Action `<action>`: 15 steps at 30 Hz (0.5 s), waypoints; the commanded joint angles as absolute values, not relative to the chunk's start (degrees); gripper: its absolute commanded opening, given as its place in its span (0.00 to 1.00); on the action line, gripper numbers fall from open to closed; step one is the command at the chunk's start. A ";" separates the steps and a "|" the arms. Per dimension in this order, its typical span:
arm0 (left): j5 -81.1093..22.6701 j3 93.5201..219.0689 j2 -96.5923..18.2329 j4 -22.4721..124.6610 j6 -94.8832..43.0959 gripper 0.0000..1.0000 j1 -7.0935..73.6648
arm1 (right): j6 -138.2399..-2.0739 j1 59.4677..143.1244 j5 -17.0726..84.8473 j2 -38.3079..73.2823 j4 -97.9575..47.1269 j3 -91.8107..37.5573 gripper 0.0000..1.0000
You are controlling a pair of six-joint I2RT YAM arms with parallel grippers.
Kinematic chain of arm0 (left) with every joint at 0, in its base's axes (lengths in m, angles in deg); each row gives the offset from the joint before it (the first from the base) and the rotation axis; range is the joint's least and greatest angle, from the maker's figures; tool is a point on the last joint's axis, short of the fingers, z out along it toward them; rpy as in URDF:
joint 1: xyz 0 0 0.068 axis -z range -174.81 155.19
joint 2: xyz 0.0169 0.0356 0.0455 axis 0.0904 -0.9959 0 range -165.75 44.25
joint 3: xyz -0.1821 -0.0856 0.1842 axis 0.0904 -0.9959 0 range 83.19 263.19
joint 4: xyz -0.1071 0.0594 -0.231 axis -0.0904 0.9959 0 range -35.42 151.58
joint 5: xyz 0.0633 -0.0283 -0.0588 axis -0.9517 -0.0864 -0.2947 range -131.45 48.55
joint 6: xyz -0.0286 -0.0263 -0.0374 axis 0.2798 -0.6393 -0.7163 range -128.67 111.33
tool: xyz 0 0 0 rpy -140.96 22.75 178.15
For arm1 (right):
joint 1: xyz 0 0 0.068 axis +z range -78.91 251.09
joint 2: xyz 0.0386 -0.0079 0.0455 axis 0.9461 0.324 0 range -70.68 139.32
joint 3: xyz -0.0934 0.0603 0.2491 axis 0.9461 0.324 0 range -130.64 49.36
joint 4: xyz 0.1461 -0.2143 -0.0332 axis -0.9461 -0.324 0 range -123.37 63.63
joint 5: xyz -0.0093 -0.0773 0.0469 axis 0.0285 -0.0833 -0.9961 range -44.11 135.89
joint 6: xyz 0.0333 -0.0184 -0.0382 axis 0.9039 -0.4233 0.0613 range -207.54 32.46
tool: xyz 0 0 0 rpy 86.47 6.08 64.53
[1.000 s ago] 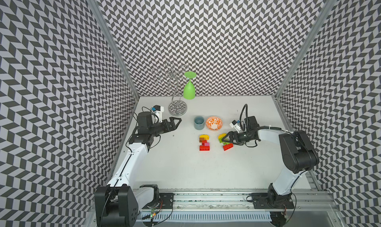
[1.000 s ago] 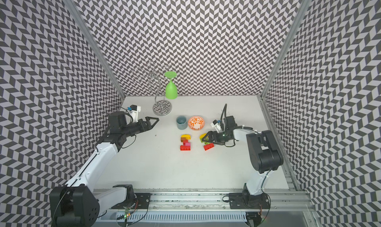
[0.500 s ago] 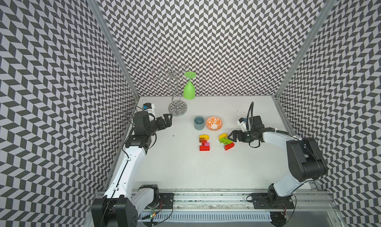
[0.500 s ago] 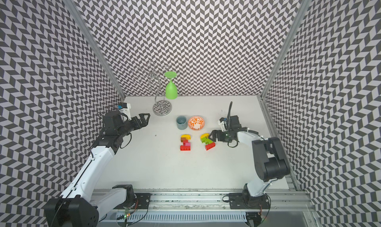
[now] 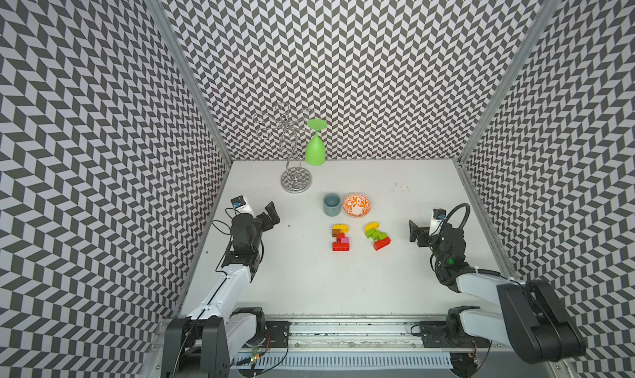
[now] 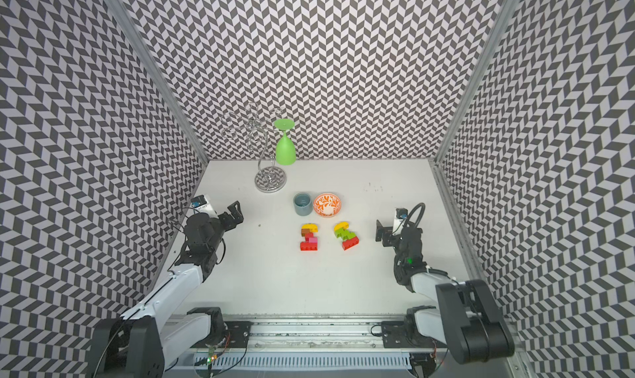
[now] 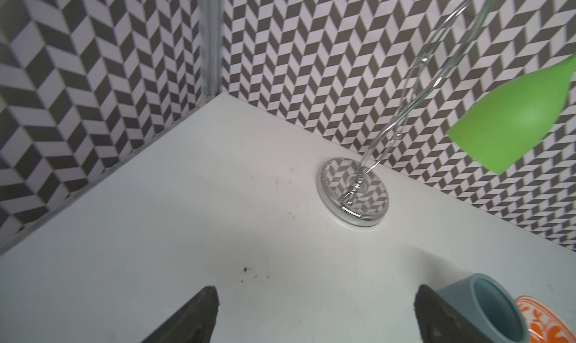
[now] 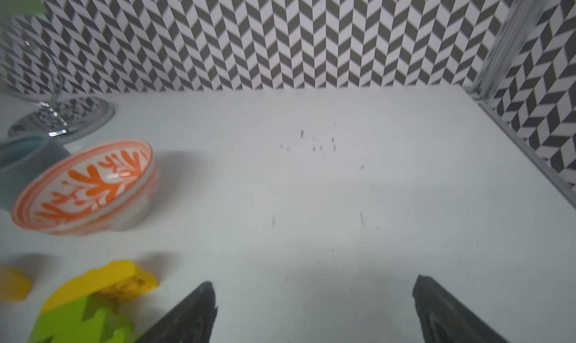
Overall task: Assemble the letter s with lego
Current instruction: Reset both arms
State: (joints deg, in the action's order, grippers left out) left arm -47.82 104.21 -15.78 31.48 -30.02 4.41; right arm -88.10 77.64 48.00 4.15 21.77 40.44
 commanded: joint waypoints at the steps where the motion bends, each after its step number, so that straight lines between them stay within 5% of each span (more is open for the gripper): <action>1: -57.42 99.51 -13.38 16.51 -29.38 1.00 4.78 | -91.74 77.12 51.22 6.70 42.54 40.07 0.99; 5: -61.56 95.95 -13.24 11.59 -26.63 1.00 5.27 | -90.13 75.14 49.80 20.66 62.39 41.53 1.00; 8: -63.48 92.66 -16.29 4.86 -25.00 0.99 5.58 | -89.66 74.56 49.38 16.77 42.86 34.13 0.99; 15: -58.61 89.29 -32.61 -21.07 -15.23 1.00 5.50 | -88.03 73.73 50.34 17.66 43.88 33.84 0.99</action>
